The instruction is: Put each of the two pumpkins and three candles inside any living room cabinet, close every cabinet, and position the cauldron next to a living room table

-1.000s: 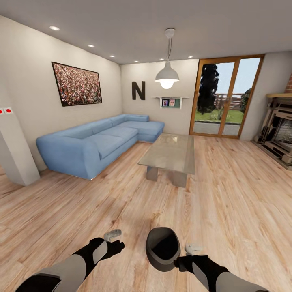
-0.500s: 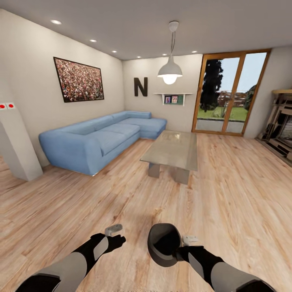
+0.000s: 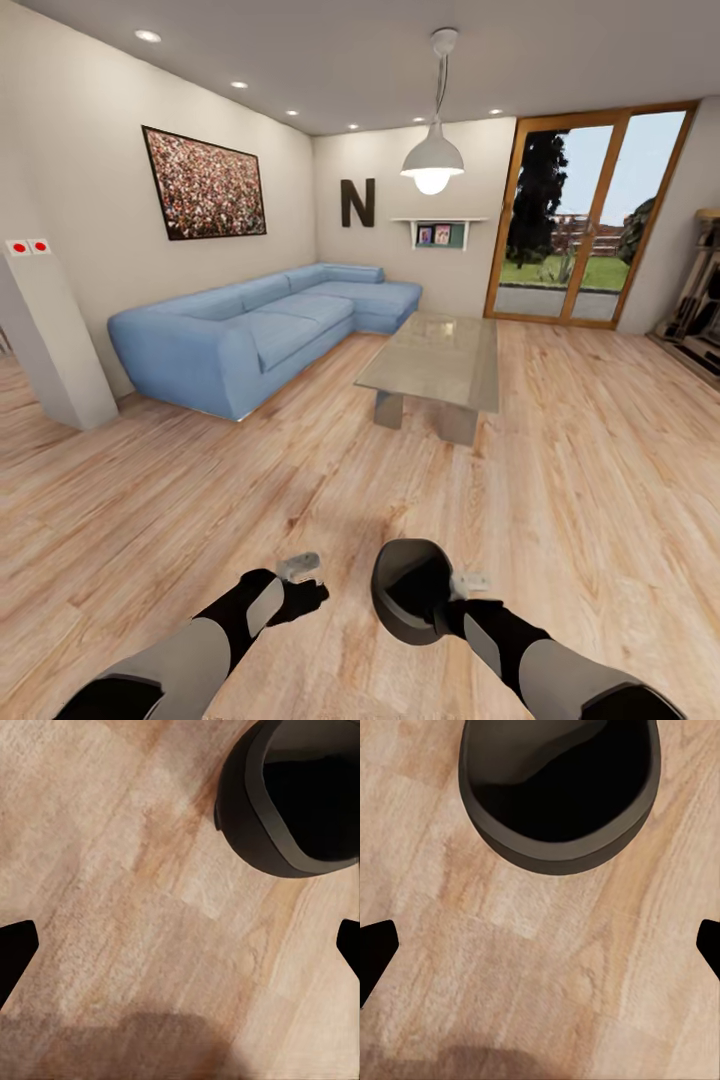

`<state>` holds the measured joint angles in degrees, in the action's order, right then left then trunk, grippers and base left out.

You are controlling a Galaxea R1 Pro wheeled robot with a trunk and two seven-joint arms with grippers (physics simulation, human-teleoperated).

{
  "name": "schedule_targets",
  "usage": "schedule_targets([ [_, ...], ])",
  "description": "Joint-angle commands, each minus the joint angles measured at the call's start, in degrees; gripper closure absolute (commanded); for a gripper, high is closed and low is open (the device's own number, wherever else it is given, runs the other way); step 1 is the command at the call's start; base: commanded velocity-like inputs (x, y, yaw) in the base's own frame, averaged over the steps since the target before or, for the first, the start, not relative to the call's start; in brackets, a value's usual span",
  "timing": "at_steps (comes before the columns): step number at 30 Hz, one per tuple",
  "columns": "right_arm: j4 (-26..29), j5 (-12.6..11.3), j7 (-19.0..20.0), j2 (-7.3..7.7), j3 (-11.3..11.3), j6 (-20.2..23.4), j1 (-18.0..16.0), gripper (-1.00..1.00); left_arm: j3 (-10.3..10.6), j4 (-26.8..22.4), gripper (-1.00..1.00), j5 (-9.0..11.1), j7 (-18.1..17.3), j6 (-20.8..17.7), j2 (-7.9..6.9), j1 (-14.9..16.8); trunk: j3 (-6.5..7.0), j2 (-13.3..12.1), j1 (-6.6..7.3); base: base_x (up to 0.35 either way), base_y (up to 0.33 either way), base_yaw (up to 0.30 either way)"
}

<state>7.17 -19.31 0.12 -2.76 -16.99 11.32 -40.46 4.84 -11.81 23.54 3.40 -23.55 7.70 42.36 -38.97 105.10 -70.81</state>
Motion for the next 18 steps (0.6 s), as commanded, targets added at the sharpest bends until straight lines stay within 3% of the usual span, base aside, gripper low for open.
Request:
schedule_targets([
  [1,0.1,-0.8,0.0,0.03,-0.5,0.2,0.0,-1.00,0.6,-0.1,-1.00,0.4,0.4,-1.0,0.17,0.0,-0.33,0.4,-0.22,0.000,0.000,0.087],
  [12,0.1,-2.0,0.0,0.04,-0.6,0.3,-0.7,-1.00,1.0,-0.2,-1.00,-1.3,0.6,-8.6,0.93,0.1,-3.28,4.9,-2.63,0.000,0.000,0.087],
  [18,0.1,-2.0,0.1,0.08,-0.5,0.3,-0.7,-1.00,1.0,-0.2,-1.00,-1.4,0.6,-9.1,0.96,0.1,-4.89,7.3,-3.95,0.006,-0.083,0.087],
])
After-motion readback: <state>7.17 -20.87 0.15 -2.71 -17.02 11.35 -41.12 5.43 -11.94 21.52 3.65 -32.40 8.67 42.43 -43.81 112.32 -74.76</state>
